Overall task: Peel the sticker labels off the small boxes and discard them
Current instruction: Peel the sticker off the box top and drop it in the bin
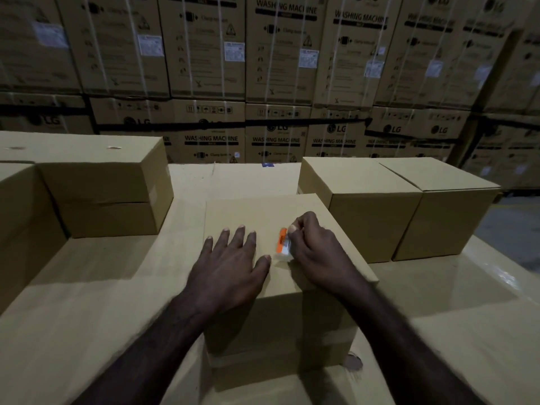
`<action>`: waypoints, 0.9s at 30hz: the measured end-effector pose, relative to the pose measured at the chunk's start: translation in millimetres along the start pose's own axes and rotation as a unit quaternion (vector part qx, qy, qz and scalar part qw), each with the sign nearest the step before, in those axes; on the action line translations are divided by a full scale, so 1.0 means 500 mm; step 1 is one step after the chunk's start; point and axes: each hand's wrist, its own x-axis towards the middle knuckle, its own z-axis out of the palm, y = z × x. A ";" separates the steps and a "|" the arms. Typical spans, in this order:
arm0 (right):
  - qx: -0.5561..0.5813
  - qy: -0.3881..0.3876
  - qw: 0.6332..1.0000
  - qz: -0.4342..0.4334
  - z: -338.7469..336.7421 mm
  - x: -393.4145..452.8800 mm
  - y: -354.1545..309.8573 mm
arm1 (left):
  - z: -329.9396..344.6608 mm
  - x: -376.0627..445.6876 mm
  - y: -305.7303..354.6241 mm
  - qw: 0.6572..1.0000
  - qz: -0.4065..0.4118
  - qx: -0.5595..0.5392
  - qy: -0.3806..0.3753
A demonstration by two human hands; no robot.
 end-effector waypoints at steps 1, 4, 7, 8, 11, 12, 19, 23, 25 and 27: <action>-0.017 -0.033 0.999 -0.013 -0.005 -0.005 0.000 | 0.000 0.001 0.000 1.000 0.001 -0.002 -0.001; -0.055 -0.101 0.993 -0.040 -0.022 -0.013 -0.002 | -0.001 0.004 -0.001 1.000 0.003 -0.003 0.001; -0.094 -0.083 0.992 -0.030 -0.039 -0.001 0.012 | -0.007 0.004 -0.001 1.000 0.010 -0.004 -0.007; -0.100 -0.074 0.992 -0.024 -0.042 0.005 0.016 | -0.009 0.004 -0.001 1.000 0.013 -0.003 -0.010; -0.082 -0.083 0.993 -0.016 -0.046 0.018 0.004 | -0.013 0.006 -0.002 1.000 0.017 -0.003 -0.016; -0.078 -0.097 0.992 -0.021 -0.045 0.019 -0.004 | -0.013 0.007 -0.003 1.000 0.015 -0.006 -0.017; -0.069 -0.125 0.990 -0.019 -0.071 -0.001 0.006 | -0.012 0.007 -0.003 1.000 0.014 -0.002 -0.009; -0.067 -0.102 0.993 0.000 -0.075 0.030 0.016 | -0.012 0.008 0.001 1.000 0.012 0.000 -0.013; -0.062 -0.125 0.990 -0.015 -0.063 0.031 -0.002 | -0.009 0.009 -0.002 1.000 0.010 -0.001 -0.012; -0.059 -0.152 0.986 -0.029 -0.051 0.025 -0.011 | -0.006 0.010 -0.005 1.000 0.009 -0.002 -0.011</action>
